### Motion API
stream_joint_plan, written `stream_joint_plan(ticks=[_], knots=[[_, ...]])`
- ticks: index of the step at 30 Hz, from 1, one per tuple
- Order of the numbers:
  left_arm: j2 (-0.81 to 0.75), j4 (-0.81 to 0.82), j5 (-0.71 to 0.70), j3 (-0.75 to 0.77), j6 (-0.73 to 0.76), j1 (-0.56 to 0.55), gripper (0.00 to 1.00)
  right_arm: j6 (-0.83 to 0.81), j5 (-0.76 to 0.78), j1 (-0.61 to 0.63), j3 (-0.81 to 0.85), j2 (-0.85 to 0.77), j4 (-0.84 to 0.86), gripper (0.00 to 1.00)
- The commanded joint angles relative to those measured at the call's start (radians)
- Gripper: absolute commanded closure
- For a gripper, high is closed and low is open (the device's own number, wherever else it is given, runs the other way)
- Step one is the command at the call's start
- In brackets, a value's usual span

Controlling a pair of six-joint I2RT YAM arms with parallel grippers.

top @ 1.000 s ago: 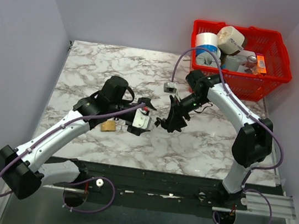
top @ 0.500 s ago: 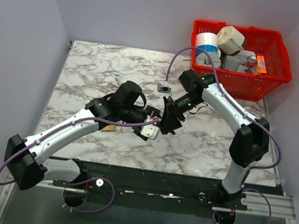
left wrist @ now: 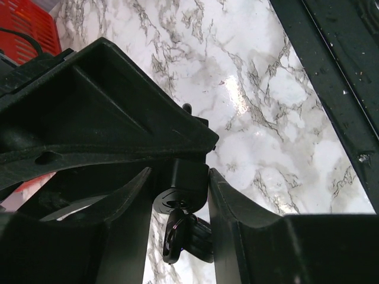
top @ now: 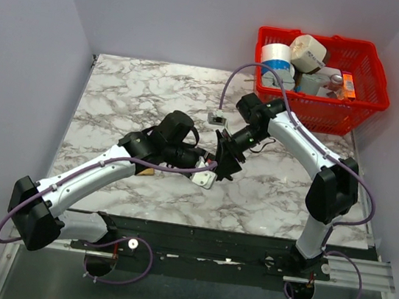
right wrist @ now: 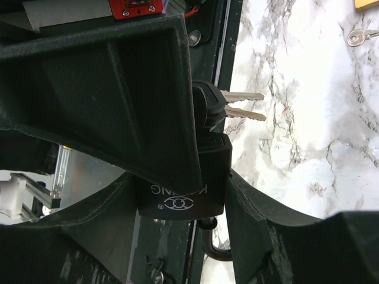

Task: Lock with the key
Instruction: Lock the lock.

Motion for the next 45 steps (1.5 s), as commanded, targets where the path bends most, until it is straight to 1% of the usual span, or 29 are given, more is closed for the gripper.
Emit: stream_joint_plan(ticks=[1, 3, 4, 5, 6, 7, 8, 9, 10, 11, 13, 14, 15, 17, 18, 20, 21, 22, 23, 25, 26, 28, 30, 31, 32, 33, 36, 39, 45], knots=[[0.01, -0.002, -0.006, 0.017, 0.06, -0.007, 0.58, 0.009, -0.102, 0.012, 0.034, -0.012, -0.195, 0.85], [0.008, -0.002, -0.009, 0.019, 0.067, -0.007, 0.64, 0.009, -0.102, 0.014, 0.034, -0.015, -0.195, 0.85], [0.01, -0.003, -0.007, 0.019, 0.067, -0.007, 0.71, 0.007, -0.102, 0.016, 0.037, -0.013, -0.195, 0.85], [0.008, -0.002, -0.009, 0.022, 0.065, -0.007, 0.76, 0.009, -0.102, 0.016, 0.038, -0.013, -0.195, 0.84], [0.007, -0.002, -0.006, 0.023, 0.064, -0.007, 0.81, 0.01, -0.103, 0.016, 0.043, -0.01, -0.195, 0.8], [0.004, 0.006, -0.006, 0.025, 0.045, -0.007, 0.91, 0.012, -0.1, 0.016, 0.049, -0.008, -0.195, 0.73], [0.002, 0.012, 0.0, 0.026, 0.021, -0.004, 0.95, 0.012, -0.093, 0.016, 0.064, -0.01, -0.195, 0.65], [-0.007, 0.024, 0.002, 0.026, -0.008, -0.001, 0.98, 0.009, -0.087, 0.016, 0.072, -0.011, -0.195, 0.45], [-0.013, 0.048, 0.011, 0.025, -0.037, 0.009, 1.0, 0.01, -0.062, 0.013, 0.083, -0.019, -0.195, 0.33], [-0.021, 0.062, 0.029, 0.026, -0.111, 0.041, 1.0, 0.004, -0.047, 0.009, 0.095, -0.027, -0.195, 0.26], [-0.044, 0.111, 0.08, 0.028, -0.197, 0.071, 1.0, -0.001, -0.019, -0.013, 0.104, -0.047, -0.195, 0.03], [-0.049, 0.124, 0.097, 0.038, -0.264, 0.088, 1.0, 0.001, -0.011, -0.026, 0.107, -0.051, -0.192, 0.0], [-0.058, 0.133, 0.135, 0.046, -0.304, 0.125, 1.0, 0.004, 0.001, -0.04, 0.127, -0.056, -0.187, 0.0], [-0.067, 0.19, 0.166, 0.057, -0.385, 0.157, 1.0, 0.024, 0.019, -0.09, 0.147, -0.073, -0.16, 0.0], [-0.079, 0.219, 0.174, 0.057, -0.492, 0.192, 1.0, 0.038, 0.019, -0.11, 0.158, -0.082, -0.14, 0.0], [-0.09, 0.324, 0.204, 0.052, -0.597, 0.231, 1.0, 0.073, 0.032, -0.152, 0.158, -0.12, -0.068, 0.0], [-0.101, 0.366, 0.208, 0.048, -0.693, 0.246, 1.0, 0.085, 0.044, -0.158, 0.152, -0.136, -0.036, 0.0], [-0.105, 0.448, 0.214, 0.046, -0.747, 0.274, 1.0, 0.096, 0.067, -0.162, 0.123, -0.157, -0.002, 0.0], [-0.108, 0.492, 0.218, 0.039, -0.793, 0.286, 1.0, 0.128, 0.079, -0.162, 0.102, -0.178, 0.087, 0.01], [-0.115, 0.585, 0.218, 0.037, -0.898, 0.305, 1.0, 0.174, 0.084, -0.162, 0.03, -0.248, 0.191, 0.02], [-0.118, 0.605, 0.221, 0.037, -0.919, 0.306, 1.0, 0.226, 0.087, -0.162, 0.002, -0.267, 0.295, 0.03], [-0.121, 0.674, 0.221, 0.034, -0.999, 0.314, 1.0, 0.271, 0.104, -0.162, -0.038, -0.317, 0.389, 0.07], [-0.128, 0.704, 0.217, 0.031, -1.032, 0.32, 1.0, 0.317, 0.12, -0.162, -0.07, -0.335, 0.484, 0.13], [-0.131, 0.739, 0.212, 0.029, -1.033, 0.323, 1.0, 0.323, 0.127, -0.162, -0.072, -0.338, 0.505, 0.14], [-0.131, 0.756, 0.211, 0.029, -1.091, 0.328, 1.0, 0.328, 0.127, -0.162, -0.067, -0.34, 0.523, 0.15], [-0.131, 0.765, 0.215, 0.031, -1.102, 0.329, 1.0, 0.337, 0.128, -0.162, -0.061, -0.338, 0.534, 0.18], [-0.134, 0.8, 0.229, 0.031, -1.15, 0.329, 1.0, 0.367, 0.128, -0.162, -0.052, -0.34, 0.572, 0.22], [-0.139, 0.831, 0.229, 0.026, -1.176, 0.329, 1.0, 0.395, 0.163, -0.162, -0.066, -0.35, 0.617, 0.22], [-0.15, 0.811, 0.24, 0.028, -1.164, 0.331, 1.0, 0.406, 0.191, -0.176, -0.109, -0.392, 0.637, 0.23]])
